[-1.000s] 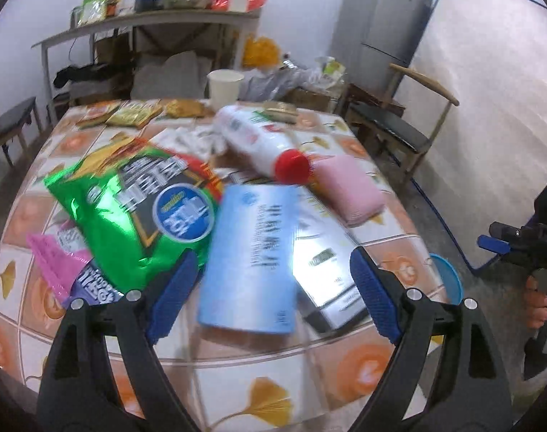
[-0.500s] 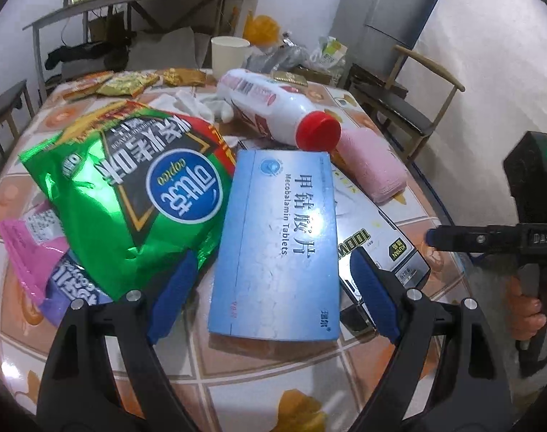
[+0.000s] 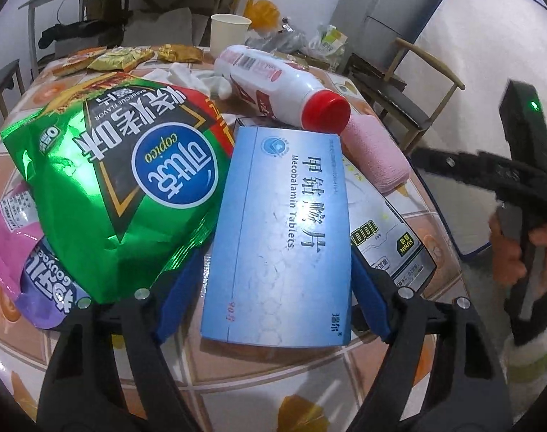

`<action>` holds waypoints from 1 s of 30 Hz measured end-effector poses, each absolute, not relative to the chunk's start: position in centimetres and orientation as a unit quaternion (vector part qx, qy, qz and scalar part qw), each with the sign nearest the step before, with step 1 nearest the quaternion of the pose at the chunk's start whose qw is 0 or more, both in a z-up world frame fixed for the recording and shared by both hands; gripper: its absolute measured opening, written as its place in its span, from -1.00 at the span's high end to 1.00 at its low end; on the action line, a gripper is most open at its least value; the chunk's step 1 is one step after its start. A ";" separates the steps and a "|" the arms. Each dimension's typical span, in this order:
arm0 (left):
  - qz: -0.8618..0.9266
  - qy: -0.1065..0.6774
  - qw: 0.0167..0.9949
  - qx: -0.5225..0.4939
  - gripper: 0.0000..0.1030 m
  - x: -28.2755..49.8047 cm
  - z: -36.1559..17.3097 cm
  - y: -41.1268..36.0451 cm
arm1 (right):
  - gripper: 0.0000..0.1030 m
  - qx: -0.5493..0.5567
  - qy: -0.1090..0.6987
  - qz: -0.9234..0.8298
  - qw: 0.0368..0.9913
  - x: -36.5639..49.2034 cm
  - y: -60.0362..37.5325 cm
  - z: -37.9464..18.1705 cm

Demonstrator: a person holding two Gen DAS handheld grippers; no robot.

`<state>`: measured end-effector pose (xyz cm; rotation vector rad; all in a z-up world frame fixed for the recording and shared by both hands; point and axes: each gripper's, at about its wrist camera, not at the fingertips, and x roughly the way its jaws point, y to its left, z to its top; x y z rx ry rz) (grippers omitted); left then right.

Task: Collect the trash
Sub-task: 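Grasp the pink sponge with the right gripper while the left gripper approaches the blue medicine box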

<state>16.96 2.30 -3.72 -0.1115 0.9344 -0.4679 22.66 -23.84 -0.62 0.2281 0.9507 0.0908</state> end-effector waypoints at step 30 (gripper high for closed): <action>-0.213 0.469 0.851 -0.102 -0.36 15.6 -4.0 4.0 | -0.54 0.021 0.497 0.035 0.867 27.3 -22.8 -3.6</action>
